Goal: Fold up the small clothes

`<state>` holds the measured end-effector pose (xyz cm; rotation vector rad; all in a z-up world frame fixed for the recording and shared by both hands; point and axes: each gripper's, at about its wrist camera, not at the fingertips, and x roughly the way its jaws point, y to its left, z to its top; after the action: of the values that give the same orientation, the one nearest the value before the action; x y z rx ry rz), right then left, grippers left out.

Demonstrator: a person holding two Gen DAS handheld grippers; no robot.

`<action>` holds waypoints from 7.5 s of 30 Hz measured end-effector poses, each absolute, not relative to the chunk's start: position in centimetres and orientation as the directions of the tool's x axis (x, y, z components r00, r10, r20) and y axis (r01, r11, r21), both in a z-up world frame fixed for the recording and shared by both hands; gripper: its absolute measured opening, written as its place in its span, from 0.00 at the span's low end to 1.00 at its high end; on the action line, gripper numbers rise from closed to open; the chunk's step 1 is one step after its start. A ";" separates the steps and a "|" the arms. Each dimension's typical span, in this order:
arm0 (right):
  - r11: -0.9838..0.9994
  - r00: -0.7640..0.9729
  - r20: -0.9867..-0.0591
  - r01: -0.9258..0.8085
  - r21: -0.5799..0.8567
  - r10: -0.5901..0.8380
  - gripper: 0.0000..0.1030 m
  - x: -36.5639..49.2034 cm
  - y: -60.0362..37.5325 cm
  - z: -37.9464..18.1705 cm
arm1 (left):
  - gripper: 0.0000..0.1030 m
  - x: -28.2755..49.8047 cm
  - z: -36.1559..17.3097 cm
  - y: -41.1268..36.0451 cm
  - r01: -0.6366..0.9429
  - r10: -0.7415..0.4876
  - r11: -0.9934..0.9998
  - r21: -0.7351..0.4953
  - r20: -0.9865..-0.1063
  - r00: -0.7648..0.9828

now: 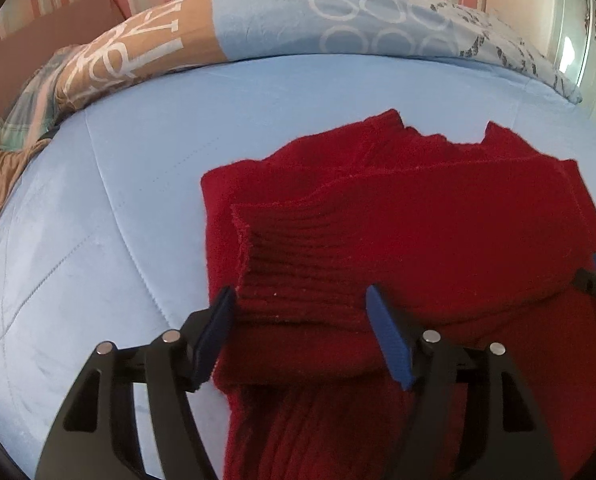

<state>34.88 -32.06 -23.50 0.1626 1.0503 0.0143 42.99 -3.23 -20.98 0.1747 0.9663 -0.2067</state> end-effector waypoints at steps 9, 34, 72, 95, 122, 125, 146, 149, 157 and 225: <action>0.972 0.568 -0.804 0.026 0.233 0.177 0.78 30.3 -31.4 -19.5 | 0.66 37.6 -17.4 -2.1 0.274 -0.148 0.962 0.018 -0.805 0.575; 0.987 0.578 -0.804 -0.015 0.159 0.138 0.77 9.0 -25.7 -16.7 | 0.65 14.3 -17.9 2.9 0.252 -0.140 0.968 0.002 -0.828 0.543; 0.980 0.587 -0.807 0.119 0.160 0.061 0.77 1.6 -27.3 -16.2 | 0.13 6.8 -20.4 4.8 0.277 -0.171 0.960 -0.044 -0.874 0.454; 0.916 0.483 -0.876 0.349 0.199 0.007 0.21 0.4 -33.3 -19.3 | 0.13 7.9 -20.8 5.2 0.263 -0.175 0.963 -0.060 -0.881 0.440; 0.938 0.504 -0.864 0.289 0.191 0.021 0.12 -0.5 -34.2 -19.0 | 0.14 6.6 -20.6 7.9 0.290 -0.187 0.955 -0.063 -0.887 0.423; 0.942 0.516 -0.856 0.271 0.199 0.032 0.35 -1.2 -34.2 -18.2 | 0.31 6.0 -19.5 8.5 0.307 -0.221 0.948 -0.089 -0.875 0.431; 0.963 0.490 -0.871 0.221 0.152 0.025 0.08 -0.1 -32.5 -19.3 | 0.08 7.2 -20.6 6.2 0.295 -0.172 0.955 -0.040 -0.885 0.433; 0.969 0.501 -0.865 0.207 0.135 0.014 0.08 -0.1 -32.3 -18.9 | 0.08 7.3 -20.0 6.5 0.293 -0.165 0.956 -0.029 -0.878 0.450; 0.983 0.533 -0.846 0.165 0.085 -0.016 0.07 0.0 -31.4 -17.4 | 0.08 7.6 -18.4 5.9 0.307 -0.132 0.951 0.036 -0.851 0.508; 0.984 0.703 -0.708 0.072 0.163 0.065 0.07 23.6 -34.5 -15.6 | 0.63 32.7 -21.7 4.9 0.356 -0.377 0.903 -0.242 -0.843 0.384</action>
<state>23.61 -34.46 -15.61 0.1836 0.7922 -0.0038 32.72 4.86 -21.69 -0.0221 1.0799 -0.4667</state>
